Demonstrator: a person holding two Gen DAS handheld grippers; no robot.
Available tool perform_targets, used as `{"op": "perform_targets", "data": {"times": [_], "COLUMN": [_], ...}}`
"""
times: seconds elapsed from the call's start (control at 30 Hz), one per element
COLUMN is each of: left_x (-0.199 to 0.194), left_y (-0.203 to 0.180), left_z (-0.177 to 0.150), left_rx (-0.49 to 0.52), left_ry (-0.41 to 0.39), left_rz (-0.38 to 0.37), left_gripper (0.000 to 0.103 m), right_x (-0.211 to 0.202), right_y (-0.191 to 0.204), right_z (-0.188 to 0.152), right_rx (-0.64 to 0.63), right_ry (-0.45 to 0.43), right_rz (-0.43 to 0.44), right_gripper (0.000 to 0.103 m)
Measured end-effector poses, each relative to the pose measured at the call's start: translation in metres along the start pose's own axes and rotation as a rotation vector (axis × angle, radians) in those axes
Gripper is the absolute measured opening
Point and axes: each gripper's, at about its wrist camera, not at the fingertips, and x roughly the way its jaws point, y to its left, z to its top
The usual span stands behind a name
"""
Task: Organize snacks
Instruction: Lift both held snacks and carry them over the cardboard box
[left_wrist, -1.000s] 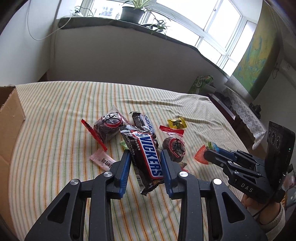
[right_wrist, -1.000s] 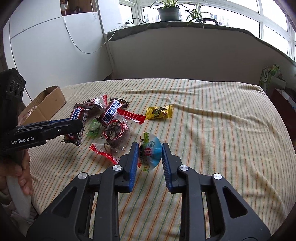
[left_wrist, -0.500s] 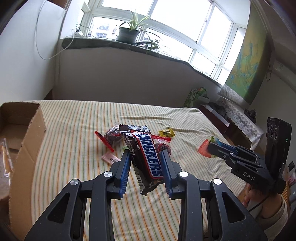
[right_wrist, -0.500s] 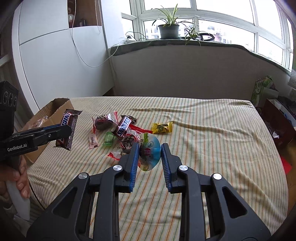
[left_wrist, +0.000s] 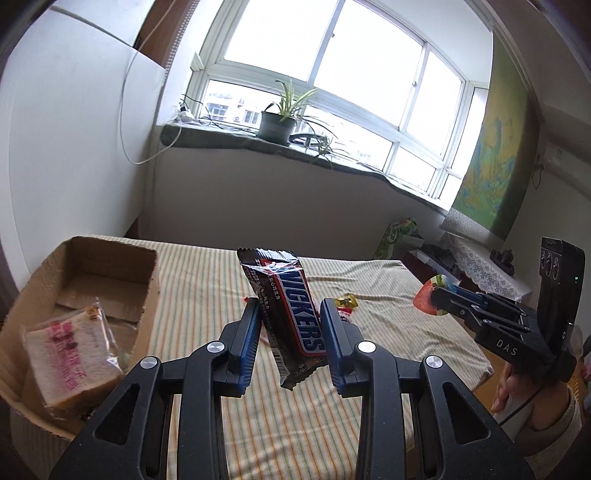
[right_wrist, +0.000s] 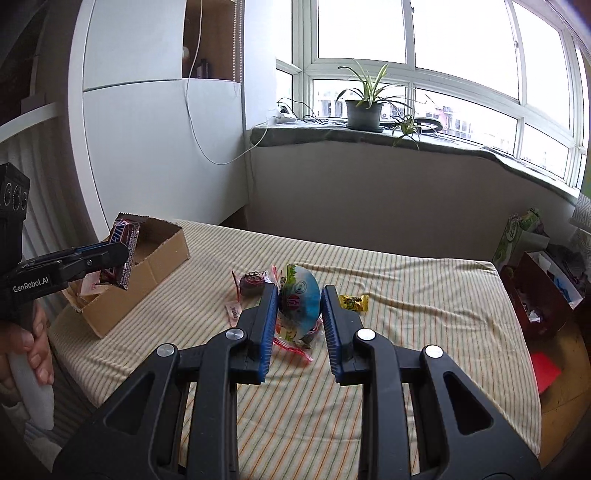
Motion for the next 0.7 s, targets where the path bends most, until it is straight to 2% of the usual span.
{"op": "perform_targets", "data": {"times": [0.33,0.7], "left_x": [-0.029,-0.074], "left_y": [0.065,0.148], "left_z": [-0.012,-0.025], "left_rx": [-0.092,-0.196], "left_ry": [-0.047,-0.087], "left_rz": [0.072,0.261], "left_gripper": [0.031,0.031], "right_x": [0.032,0.085], "right_y": [0.075,0.202], "right_z": [0.021,0.040], "right_rx": [-0.104,-0.251], "right_ry": [0.031,0.052], "right_rz": [0.079,0.307], "right_gripper": [0.025,0.023]}}
